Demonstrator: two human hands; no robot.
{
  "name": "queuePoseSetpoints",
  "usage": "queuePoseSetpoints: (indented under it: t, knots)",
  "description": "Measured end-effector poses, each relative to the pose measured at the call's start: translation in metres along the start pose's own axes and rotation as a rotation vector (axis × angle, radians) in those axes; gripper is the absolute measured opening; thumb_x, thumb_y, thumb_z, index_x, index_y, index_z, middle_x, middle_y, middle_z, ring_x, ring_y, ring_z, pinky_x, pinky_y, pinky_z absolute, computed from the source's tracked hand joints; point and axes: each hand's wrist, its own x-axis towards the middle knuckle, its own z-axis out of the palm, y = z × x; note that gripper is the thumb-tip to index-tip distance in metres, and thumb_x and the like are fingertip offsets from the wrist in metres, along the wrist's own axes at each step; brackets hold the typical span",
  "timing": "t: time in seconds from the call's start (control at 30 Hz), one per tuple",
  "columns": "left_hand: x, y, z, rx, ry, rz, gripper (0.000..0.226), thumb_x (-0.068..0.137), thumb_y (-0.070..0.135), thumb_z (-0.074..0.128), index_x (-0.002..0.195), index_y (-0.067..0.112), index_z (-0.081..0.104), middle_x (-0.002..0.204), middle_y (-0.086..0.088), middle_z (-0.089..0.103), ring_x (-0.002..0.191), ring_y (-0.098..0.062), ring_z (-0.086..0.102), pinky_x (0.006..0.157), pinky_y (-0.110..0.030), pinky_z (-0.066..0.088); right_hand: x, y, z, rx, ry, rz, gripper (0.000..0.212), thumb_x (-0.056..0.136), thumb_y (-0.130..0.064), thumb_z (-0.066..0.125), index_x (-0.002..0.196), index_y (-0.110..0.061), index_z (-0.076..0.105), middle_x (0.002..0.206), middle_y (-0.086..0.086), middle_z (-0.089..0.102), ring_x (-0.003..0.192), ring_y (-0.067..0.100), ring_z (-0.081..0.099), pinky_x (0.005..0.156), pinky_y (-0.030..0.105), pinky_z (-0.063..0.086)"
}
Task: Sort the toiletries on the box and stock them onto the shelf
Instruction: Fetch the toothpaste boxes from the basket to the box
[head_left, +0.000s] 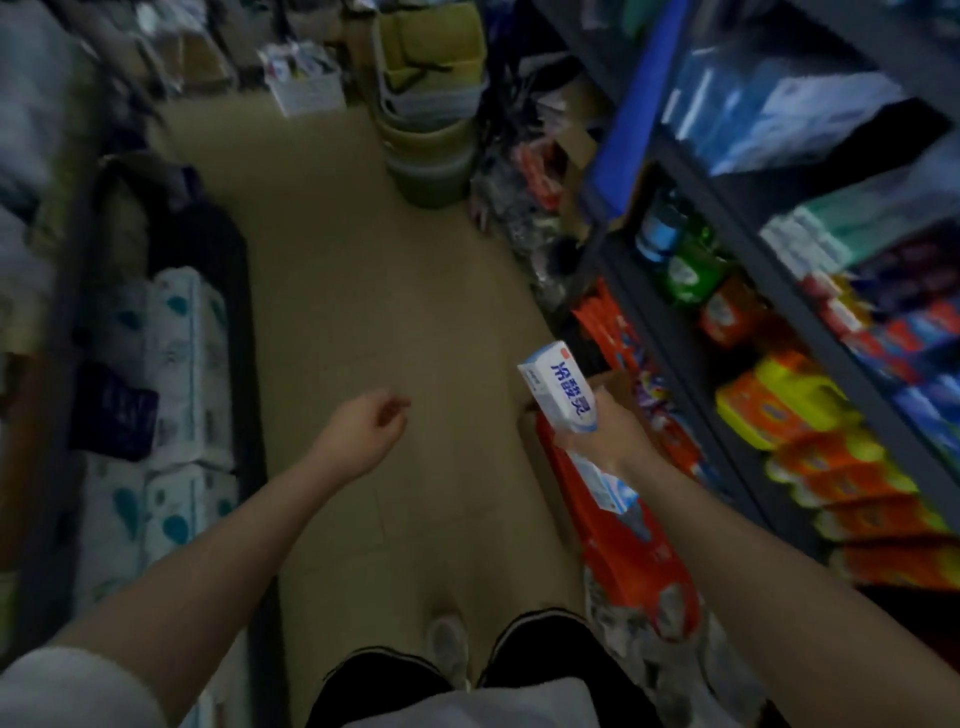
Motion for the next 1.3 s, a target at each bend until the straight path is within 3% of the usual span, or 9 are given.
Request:
queuePoseSetpoints:
  t: [0.13,0.23,0.3,0.43,0.63,0.83,1.03,1.17,1.3]
  knots:
    - [0.092,0.024,-0.040,-0.025,0.069,0.124,0.025,0.091,0.010,0.055,0.114,0.004,0.063,0.109,-0.012,0.065,0.092,-0.017,0.058,0.077,-0.013,0.037,0.088,-0.023,-0.018,-0.091,-0.001,0.046,0.049,0.072,-0.027,0.077,0.109,-0.011,0.049,0.101,0.002,0.062,0.089,0.021,0.059,0.062,0.027,0.042]
    - [0.167,0.036,-0.067,-0.018,0.099,0.176,0.025,0.091,0.010,0.055,0.113,0.005,0.063,0.107,-0.011,0.065,0.088,-0.015,0.057,0.074,-0.014,0.037,0.166,-0.044,-0.036,-0.115,0.021,0.057,0.048,0.069,-0.030,0.077,0.106,-0.014,0.051,0.101,0.004,0.065,0.090,0.024,0.063,0.070,0.034,0.051]
    - [0.218,0.040,-0.089,0.010,0.087,0.177,0.025,0.091,0.010,0.054,0.114,0.005,0.063,0.106,-0.012,0.066,0.091,-0.021,0.060,0.076,-0.018,0.040,0.223,-0.069,-0.050,-0.141,0.006,0.053,0.048,0.069,-0.027,0.077,0.108,-0.013,0.054,0.102,0.004,0.065,0.093,0.024,0.063,0.070,0.031,0.050]
    - [0.313,0.029,-0.141,0.136,0.024,0.068,0.028,0.093,0.014,0.050,0.119,0.008,0.059,0.107,-0.012,0.064,0.095,-0.025,0.060,0.080,-0.026,0.044,0.331,-0.150,-0.077,-0.128,-0.051,0.001,0.051,0.074,-0.023,0.076,0.115,-0.010,0.048,0.112,0.003,0.059,0.101,0.024,0.059,0.074,0.032,0.047]
    - [0.438,-0.021,-0.216,0.142,0.015,-0.204,0.031,0.095,0.018,0.048,0.124,0.011,0.054,0.110,-0.010,0.063,0.096,-0.023,0.059,0.079,-0.028,0.048,0.481,-0.288,-0.089,-0.062,-0.094,-0.156,0.045,0.075,-0.022,0.075,0.109,-0.012,0.047,0.096,0.002,0.058,0.089,0.021,0.059,0.058,0.026,0.043]
    - [0.585,-0.066,-0.293,0.158,0.008,-0.260,0.029,0.094,0.018,0.049,0.121,0.010,0.056,0.106,-0.009,0.063,0.093,-0.022,0.058,0.075,-0.026,0.045,0.623,-0.388,-0.079,-0.071,-0.085,-0.182,0.045,0.077,-0.024,0.074,0.109,-0.012,0.045,0.096,-0.002,0.054,0.085,0.018,0.055,0.056,0.025,0.040]
    - [0.742,-0.032,-0.381,0.162,0.005,-0.085,0.029,0.094,0.018,0.049,0.121,0.011,0.057,0.107,-0.007,0.063,0.093,-0.019,0.059,0.072,-0.020,0.039,0.762,-0.436,-0.094,-0.074,-0.042,0.073,0.051,0.078,-0.030,0.071,0.112,-0.010,0.039,0.105,0.009,0.055,0.091,0.029,0.058,0.071,0.042,0.052]
    - [0.849,0.018,-0.422,0.140,0.053,0.086,0.027,0.094,0.020,0.050,0.119,0.013,0.059,0.102,-0.002,0.062,0.088,-0.014,0.056,0.074,-0.022,0.040,0.857,-0.453,-0.110,-0.007,-0.038,0.206,0.051,0.084,-0.028,0.065,0.119,-0.006,0.035,0.101,0.010,0.052,0.073,0.021,0.053,0.049,0.028,0.043]
    - [0.956,0.044,-0.435,0.089,0.064,0.151,0.024,0.093,0.019,0.052,0.115,0.015,0.061,0.092,0.003,0.059,0.084,-0.013,0.057,0.075,-0.024,0.043,0.963,-0.460,-0.112,-0.080,-0.124,0.220,0.049,0.083,-0.033,0.064,0.118,-0.015,0.035,0.096,0.005,0.054,0.069,0.018,0.053,0.047,0.027,0.040]
